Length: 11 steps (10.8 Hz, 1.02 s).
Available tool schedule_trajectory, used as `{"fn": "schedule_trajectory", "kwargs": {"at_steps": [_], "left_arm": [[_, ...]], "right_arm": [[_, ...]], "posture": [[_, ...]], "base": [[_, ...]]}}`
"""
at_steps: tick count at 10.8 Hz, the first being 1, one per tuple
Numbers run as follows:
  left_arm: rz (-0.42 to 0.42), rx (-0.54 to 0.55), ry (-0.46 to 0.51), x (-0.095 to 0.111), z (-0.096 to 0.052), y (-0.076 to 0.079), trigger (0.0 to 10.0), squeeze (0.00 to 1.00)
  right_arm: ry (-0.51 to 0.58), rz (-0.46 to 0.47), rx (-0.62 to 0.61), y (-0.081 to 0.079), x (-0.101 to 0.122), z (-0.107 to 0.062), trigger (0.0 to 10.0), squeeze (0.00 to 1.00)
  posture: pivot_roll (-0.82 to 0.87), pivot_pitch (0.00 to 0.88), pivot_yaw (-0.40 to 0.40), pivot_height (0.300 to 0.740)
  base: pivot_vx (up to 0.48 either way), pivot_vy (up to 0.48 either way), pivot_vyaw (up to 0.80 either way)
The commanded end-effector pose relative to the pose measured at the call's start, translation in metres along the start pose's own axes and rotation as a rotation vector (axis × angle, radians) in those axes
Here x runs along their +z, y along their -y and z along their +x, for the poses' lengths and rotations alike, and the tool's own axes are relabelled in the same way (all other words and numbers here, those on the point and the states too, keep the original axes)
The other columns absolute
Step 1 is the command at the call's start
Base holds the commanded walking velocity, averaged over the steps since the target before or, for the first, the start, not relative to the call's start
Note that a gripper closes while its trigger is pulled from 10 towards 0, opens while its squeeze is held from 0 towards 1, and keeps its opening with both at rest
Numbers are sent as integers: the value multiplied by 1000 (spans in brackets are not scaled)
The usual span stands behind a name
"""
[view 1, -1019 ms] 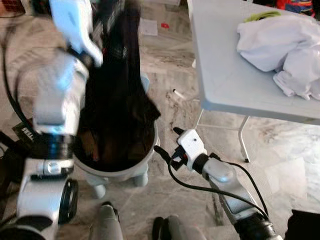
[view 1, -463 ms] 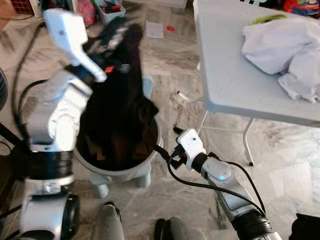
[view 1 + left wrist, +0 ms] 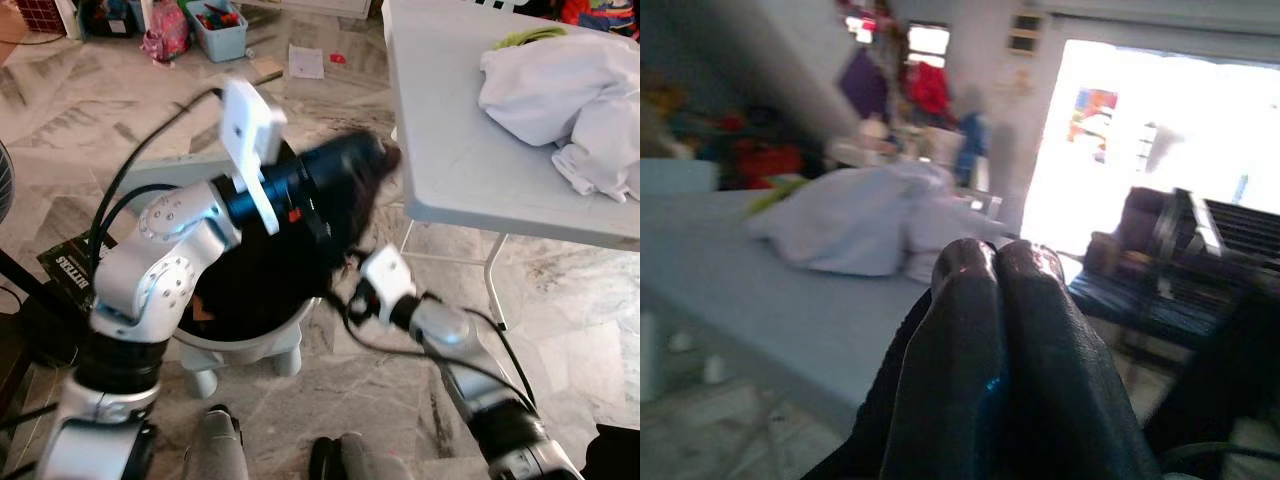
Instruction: Hang hanger
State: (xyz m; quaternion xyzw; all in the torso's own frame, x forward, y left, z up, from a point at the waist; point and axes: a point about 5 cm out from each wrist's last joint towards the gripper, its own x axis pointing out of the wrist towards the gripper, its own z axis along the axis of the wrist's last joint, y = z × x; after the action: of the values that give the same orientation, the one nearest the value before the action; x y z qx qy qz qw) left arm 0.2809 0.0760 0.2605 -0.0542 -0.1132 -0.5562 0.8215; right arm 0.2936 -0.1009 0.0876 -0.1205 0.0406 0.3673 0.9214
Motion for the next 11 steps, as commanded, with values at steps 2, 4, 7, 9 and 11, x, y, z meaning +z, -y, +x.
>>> {"fn": "schedule_trajectory", "kwargs": {"at_steps": [2,4,7,9,11], "left_arm": [[-21,-97,41,11,3,15,0,0],[-22,-116,42,15,-1,18,0,0],[-21,-67,61,23,-10,11,0,0],[-19,-32,57,22,-17,8,0,0],[-22,-24,51,21,-19,8,0,0]], "right_arm": [[28,45,-13,-4,1,6,10000,0],[69,187,-10,-13,3,16,0,0],[106,447,-122,4,5,21,0,0],[159,690,-251,22,7,23,0,0],[159,698,-274,29,7,22,0,0]], "posture": [[23,110,-112,740],[27,110,-112,740],[32,112,-116,740],[35,114,-119,740],[35,114,-118,740]], "base": [[0,0,0],[0,0,0],[0,0,0],[0,0,0],[0,0,0]]}}
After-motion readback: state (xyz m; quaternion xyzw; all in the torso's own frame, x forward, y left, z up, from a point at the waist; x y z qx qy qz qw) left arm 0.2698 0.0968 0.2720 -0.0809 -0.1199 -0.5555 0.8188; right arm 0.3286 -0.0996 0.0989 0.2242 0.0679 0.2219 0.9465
